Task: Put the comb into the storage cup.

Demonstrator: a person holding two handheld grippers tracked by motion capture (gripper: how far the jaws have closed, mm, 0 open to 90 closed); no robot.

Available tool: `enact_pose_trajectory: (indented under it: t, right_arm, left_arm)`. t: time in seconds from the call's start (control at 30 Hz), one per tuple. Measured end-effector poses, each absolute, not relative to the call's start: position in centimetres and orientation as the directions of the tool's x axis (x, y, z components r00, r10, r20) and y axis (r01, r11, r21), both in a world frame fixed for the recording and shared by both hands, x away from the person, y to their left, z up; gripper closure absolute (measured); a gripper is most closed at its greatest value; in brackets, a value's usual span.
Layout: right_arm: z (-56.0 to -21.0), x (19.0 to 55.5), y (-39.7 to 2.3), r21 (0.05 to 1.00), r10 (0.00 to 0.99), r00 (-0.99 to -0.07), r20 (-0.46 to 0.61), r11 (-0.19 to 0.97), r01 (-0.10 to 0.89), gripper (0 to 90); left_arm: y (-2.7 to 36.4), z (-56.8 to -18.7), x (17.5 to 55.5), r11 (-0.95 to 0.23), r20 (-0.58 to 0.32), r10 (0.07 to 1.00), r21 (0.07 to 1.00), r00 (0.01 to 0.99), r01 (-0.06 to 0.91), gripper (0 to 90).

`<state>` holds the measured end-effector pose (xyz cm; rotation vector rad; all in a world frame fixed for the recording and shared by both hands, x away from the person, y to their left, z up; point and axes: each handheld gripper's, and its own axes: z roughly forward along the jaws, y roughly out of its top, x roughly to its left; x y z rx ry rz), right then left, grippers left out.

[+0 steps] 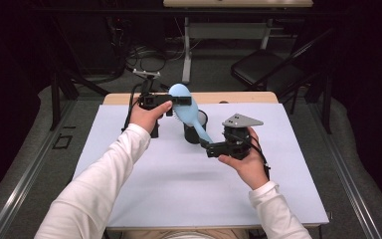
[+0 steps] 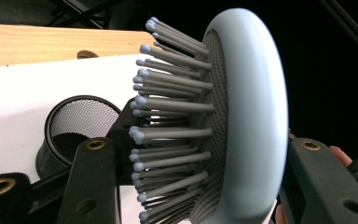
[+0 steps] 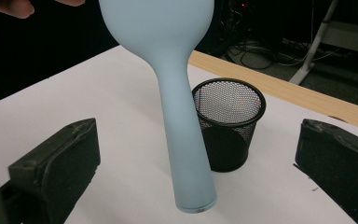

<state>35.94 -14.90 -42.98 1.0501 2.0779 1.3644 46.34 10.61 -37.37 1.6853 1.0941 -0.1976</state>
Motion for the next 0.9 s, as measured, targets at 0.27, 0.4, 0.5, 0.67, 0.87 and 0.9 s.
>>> enact_pose_trajectory:
  t: [0.27, 0.4, 0.5, 0.67, 0.87, 0.9]
  right_arm:
    - [-42.9, 36.0, -15.1, 0.911, 0.790, -0.611, 0.050, 0.215, 0.352, 0.0]
    - [-42.8, 35.9, -15.1, 0.912, 0.791, -0.609, 0.058, 0.207, 0.354, 0.0]
    - [-42.8, 35.8, -15.2, 0.911, 0.789, -0.612, 0.056, 0.211, 0.354, 0.0]
    - [-42.7, 35.8, -15.2, 0.910, 0.788, -0.613, 0.054, 0.214, 0.354, 0.0]
    - [-42.7, 35.8, -15.2, 0.909, 0.789, -0.612, 0.055, 0.215, 0.358, 0.0]
    - [-42.7, 35.8, -15.2, 0.908, 0.789, -0.612, 0.054, 0.216, 0.359, 0.0]
  left_arm:
    - [10.5, -37.5, 46.8, -0.007, -0.592, 0.571, 0.690, 0.570, 0.724, 48.6]
    - [10.5, -37.5, 47.0, 0.010, -0.595, 0.574, 0.692, 0.562, 0.722, 48.6]
    - [10.6, -37.4, 47.2, 0.013, -0.591, 0.577, 0.697, 0.563, 0.717, 48.6]
    - [10.9, -37.2, 47.6, 0.020, -0.577, 0.591, 0.709, 0.564, 0.705, 48.6]
    - [11.1, -36.9, 47.9, 0.038, -0.570, 0.602, 0.719, 0.559, 0.694, 48.6]
    - [11.1, -36.8, 48.0, 0.038, -0.569, 0.603, 0.721, 0.559, 0.692, 48.6]
